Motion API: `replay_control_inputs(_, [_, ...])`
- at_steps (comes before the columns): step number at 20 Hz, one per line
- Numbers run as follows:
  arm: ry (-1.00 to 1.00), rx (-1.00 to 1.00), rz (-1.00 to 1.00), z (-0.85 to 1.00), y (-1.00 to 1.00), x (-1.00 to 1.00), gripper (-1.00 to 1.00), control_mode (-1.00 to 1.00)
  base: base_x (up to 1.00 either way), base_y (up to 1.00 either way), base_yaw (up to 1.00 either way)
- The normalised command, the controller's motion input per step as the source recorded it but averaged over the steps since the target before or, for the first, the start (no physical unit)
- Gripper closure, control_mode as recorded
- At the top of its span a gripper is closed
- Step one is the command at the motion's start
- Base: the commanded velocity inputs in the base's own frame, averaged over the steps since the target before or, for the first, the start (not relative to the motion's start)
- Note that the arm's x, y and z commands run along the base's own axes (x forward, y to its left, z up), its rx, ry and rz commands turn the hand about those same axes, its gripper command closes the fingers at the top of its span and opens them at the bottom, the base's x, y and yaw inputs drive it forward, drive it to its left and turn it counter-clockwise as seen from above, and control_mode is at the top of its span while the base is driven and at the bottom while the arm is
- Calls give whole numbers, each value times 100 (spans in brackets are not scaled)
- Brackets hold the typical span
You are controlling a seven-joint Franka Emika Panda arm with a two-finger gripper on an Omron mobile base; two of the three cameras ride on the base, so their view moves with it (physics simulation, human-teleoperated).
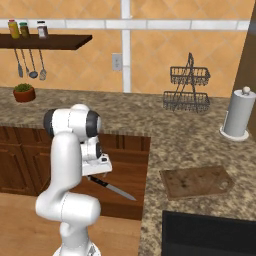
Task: Pick up the knife from the drawer and place it on the cutting board. Then place the meat from the plate to the cutting board.
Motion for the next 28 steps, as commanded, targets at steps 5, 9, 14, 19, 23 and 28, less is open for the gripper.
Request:
replay_control_inputs(5, [0, -2, 12, -35, 0, 14, -100, -100, 0, 0, 0])
replay_control_inputs(9, [-1, -2, 14, -29, 0, -6, -100, -100, 0, 0, 0])
replay_control_inputs(14, [-5, 0, 10, 0, 0, -23, -100, -100, 0, 0, 0])
replay_control_inputs(19, [1, 0, 1, -2, 0, 14, -100, -100, 0, 0, 0])
replay_control_inputs(23, [4, 0, 1, -21, 0, 55, -100, -100, 0, 0, 0])
replay_control_inputs(28, [-2, -2, 1, -38, 0, 41, 100, -100, 0, 0, 0])
